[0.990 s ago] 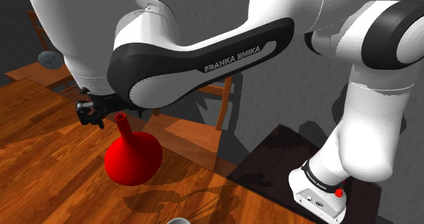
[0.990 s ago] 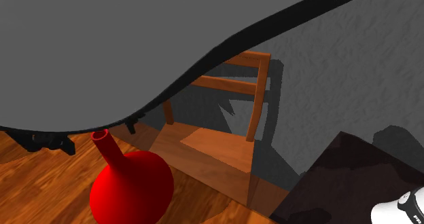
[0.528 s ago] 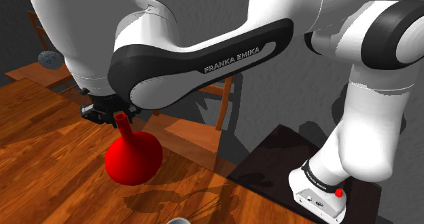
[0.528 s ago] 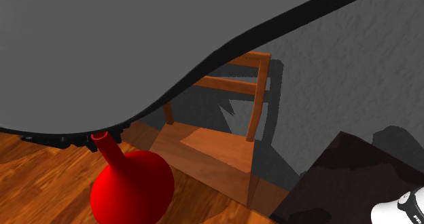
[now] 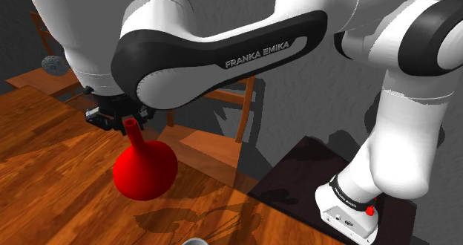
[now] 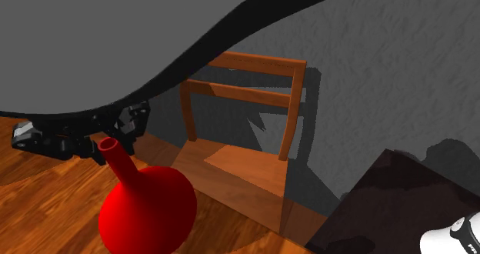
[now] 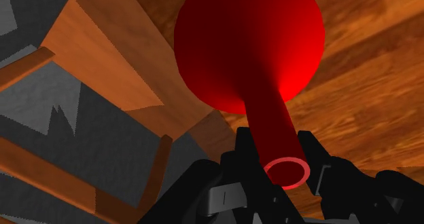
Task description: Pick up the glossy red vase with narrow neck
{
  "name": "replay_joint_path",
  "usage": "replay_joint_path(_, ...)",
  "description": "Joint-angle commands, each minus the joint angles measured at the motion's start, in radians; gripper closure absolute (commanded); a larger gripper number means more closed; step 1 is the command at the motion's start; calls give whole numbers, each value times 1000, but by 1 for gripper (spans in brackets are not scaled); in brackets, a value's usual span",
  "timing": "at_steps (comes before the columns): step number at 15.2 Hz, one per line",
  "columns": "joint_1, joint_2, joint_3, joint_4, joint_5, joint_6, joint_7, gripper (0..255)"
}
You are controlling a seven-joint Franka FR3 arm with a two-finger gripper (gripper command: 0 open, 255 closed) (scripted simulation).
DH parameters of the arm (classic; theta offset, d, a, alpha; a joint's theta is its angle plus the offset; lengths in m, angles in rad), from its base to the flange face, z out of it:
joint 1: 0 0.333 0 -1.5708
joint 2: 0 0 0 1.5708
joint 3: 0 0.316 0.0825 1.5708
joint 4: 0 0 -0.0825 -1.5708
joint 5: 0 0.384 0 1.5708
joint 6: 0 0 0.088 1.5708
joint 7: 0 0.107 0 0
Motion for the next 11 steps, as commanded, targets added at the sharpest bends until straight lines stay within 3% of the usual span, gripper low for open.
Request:
replay_joint_path(1,8,3,1,35,1,-28,-8,255)
replay_joint_path(11,35,7,5,165,8,-148,-39,255)
